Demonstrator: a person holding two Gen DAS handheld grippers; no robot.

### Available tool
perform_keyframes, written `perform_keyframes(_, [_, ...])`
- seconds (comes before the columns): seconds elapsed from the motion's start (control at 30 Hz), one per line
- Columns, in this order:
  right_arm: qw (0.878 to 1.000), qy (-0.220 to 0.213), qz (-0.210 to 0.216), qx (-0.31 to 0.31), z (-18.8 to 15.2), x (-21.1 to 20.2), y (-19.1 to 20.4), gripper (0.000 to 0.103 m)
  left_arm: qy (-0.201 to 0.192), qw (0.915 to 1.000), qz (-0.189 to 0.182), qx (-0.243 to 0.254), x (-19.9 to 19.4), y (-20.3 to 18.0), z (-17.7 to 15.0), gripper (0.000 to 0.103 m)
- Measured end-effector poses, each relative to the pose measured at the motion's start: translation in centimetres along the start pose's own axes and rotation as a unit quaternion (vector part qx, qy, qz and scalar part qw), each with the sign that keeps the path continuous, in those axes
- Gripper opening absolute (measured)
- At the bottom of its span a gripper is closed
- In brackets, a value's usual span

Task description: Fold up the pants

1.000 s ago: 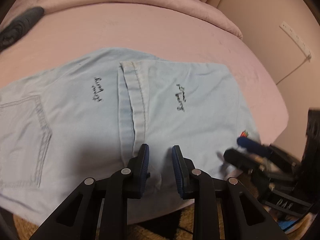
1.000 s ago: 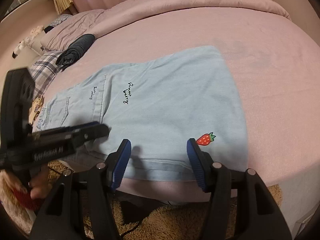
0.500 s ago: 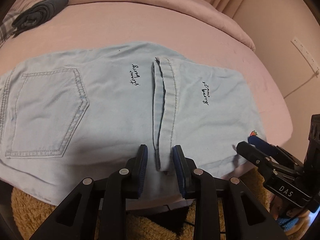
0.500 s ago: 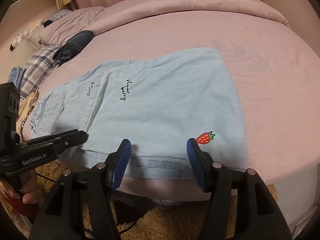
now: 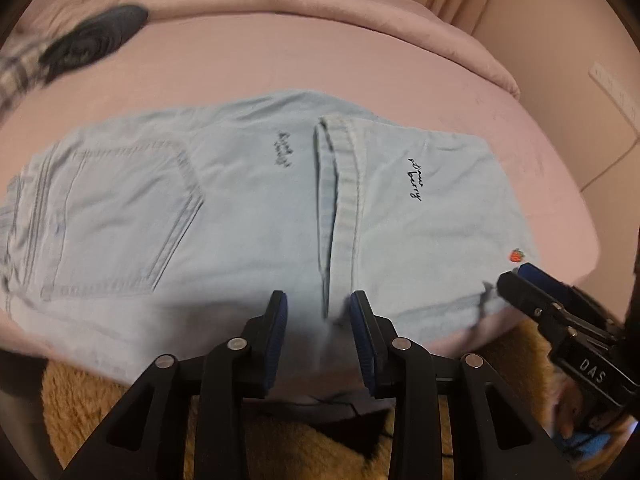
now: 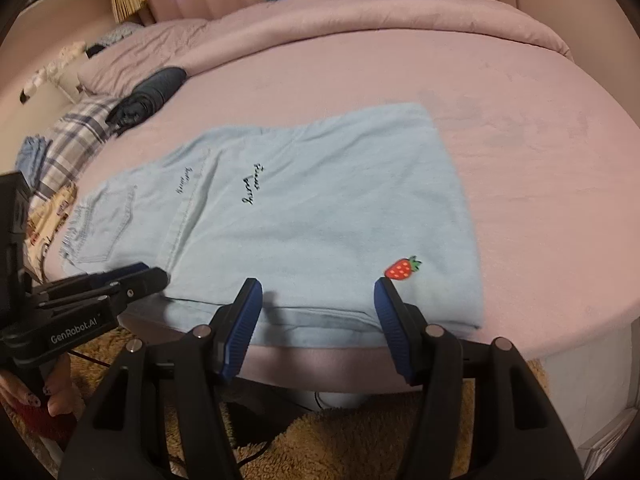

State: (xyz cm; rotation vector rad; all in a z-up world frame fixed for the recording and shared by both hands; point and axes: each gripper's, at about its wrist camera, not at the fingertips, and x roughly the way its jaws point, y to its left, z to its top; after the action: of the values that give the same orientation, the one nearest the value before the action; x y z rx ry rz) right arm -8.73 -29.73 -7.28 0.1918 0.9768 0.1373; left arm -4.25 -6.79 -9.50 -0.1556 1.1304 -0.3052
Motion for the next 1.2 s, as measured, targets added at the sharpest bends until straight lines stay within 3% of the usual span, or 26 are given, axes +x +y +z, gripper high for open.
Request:
perform_keyframes(0.07, [1.0,-0.013,-0.006,0.01,0.0,-1.0,-1.0,0.058,0.011,0.9997,-0.014,-0.015,0.0,0.1,0.3,0.034])
perform_keyframes(0.23, [0.997,-0.036,-0.059,0.028,0.4,-1.9,-3.1,0.059,-0.016,0.9992,-0.036,-0.009,-1.4,-0.9,1.4,0.034])
perform_keyframes(0.37, [0.998,-0.026,-0.051,0.027,0.3,-1.1,-3.4,0.021,-0.033,0.9974,-0.058,0.026,-1.2,-3.4,3.1,0.034])
perform_keyframes(0.5, [0.998,-0.013,-0.054,0.026,0.0,-0.3,-3.7,0.02,-0.028,0.9969,-0.046,0.057,1.2,-5.7,5.3,0.034])
perform_keyframes(0.67, [0.998,0.001,-0.054,0.029,-0.6,0.4,-4.1,0.019,-0.004,0.9984,0.015,0.054,4.6,-5.7,6.4,0.034])
perform_keyframes(0.9, [0.999,-0.001,-0.048,0.024,-1.0,0.5,-4.5,0.018,-0.011,0.9982,0.013,0.057,5.5,-4.7,6.2,0.034])
perform_keyframes(0.97, [0.999,0.0,-0.047,0.023,-1.1,0.5,-4.6,0.018,-0.021,0.9952,0.077,0.055,5.6,-3.9,6.1,0.034])
perform_keyframes(1.2, [0.999,0.0,-0.05,0.021,-1.0,0.4,-4.8,0.018,-0.007,0.9996,0.022,0.016,4.9,-1.3,6.5,0.034])
